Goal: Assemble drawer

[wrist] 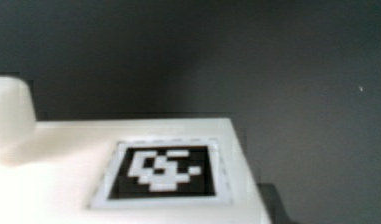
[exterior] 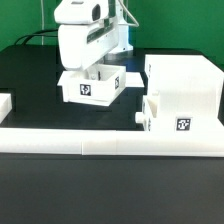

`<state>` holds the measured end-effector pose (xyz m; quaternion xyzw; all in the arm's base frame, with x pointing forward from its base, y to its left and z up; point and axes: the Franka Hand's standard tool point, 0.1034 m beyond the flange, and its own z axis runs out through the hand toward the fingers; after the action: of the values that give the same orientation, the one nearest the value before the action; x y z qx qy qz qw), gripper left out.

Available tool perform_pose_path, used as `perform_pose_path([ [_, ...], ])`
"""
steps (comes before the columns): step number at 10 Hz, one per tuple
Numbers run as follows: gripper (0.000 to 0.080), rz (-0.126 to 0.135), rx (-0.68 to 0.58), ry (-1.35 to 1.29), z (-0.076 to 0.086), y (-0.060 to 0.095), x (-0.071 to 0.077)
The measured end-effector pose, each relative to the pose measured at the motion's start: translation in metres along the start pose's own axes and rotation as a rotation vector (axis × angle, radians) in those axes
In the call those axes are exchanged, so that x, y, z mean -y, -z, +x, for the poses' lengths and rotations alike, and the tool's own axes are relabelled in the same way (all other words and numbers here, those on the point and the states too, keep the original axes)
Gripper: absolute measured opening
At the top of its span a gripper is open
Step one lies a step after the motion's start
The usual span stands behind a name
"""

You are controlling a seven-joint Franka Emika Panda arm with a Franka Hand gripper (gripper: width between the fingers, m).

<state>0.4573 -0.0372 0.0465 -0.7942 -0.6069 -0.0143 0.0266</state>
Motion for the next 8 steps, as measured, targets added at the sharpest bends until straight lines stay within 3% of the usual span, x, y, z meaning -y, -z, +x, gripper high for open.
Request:
perform_pose_path([
  [3, 0.0044, -0.006, 0.044, 0.239, 0.009, 0.007, -0.017],
  [6, 0.0044, 0.003, 0.046, 0.241, 0.009, 0.006, -0.018],
  [8, 0.0044, 0.013, 0.047, 0.248, 0.017, 0.01, -0.036],
])
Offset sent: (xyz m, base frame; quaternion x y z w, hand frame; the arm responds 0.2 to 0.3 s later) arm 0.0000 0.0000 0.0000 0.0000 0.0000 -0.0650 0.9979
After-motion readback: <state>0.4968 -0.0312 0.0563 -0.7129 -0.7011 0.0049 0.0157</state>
